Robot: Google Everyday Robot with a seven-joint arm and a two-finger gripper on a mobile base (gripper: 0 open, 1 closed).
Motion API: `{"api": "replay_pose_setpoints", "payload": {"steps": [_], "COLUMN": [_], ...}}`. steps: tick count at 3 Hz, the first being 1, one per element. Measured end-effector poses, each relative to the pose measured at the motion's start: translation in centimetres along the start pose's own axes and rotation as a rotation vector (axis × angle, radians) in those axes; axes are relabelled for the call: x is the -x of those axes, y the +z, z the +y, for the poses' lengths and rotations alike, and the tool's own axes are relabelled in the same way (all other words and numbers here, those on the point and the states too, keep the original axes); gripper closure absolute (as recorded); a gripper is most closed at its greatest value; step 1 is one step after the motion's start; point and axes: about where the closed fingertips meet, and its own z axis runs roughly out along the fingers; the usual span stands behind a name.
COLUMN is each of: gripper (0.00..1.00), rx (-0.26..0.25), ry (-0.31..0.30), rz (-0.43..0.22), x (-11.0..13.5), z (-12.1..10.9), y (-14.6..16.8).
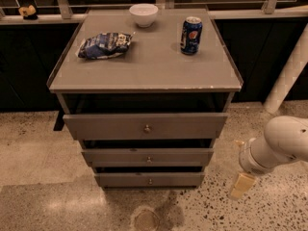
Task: Open middle drawer
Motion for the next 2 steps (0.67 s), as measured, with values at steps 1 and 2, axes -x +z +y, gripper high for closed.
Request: {"api": "replay_pose_setpoints", "payload": {"steps": [1,2], "gripper": [0.0,0.0], "rx": [0.013,-0.03], "ry": [0.005,-0.033], "rz": [0.0,-0.075], "x": [-0.3,2.0], "z": [-0.2,0.7], "y": [1.0,-3.2]}}
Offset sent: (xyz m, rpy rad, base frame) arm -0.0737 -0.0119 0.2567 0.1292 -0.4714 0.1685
